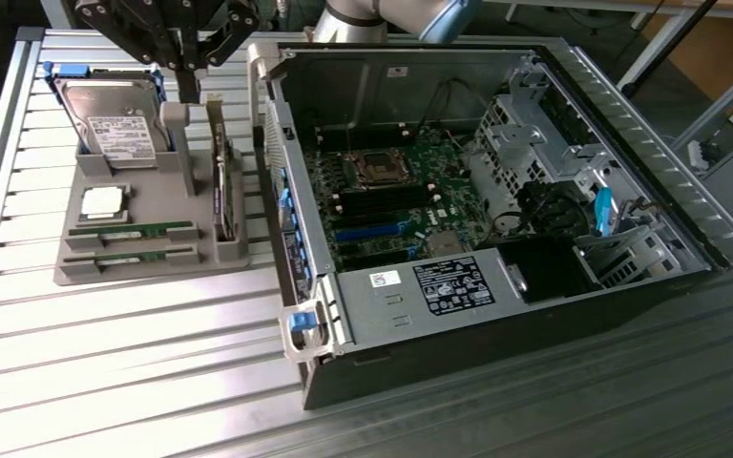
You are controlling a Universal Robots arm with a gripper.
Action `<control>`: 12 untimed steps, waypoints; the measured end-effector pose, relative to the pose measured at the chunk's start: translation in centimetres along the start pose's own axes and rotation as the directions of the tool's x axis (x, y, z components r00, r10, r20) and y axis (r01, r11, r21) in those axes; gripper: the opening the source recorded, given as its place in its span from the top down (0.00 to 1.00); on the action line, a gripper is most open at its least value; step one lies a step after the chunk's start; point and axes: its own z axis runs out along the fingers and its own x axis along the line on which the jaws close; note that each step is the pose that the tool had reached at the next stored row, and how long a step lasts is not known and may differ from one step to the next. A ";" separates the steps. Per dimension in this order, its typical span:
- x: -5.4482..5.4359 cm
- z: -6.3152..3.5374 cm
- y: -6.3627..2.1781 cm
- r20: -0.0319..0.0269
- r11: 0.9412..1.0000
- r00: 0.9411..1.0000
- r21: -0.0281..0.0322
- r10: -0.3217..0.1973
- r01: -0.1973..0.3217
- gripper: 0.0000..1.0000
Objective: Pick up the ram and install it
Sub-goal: 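Reach for the ram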
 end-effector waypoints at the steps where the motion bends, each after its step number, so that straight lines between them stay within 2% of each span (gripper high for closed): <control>1: 0.1 0.00 -0.01 0.000 1.000 1.000 0.000 0.000 0.000 0.91; 5: 0.5 -0.01 -0.04 0.000 1.000 1.000 0.000 0.000 0.000 0.91; 12: 2.5 -0.06 -0.19 0.000 1.000 1.000 0.000 0.000 0.000 0.91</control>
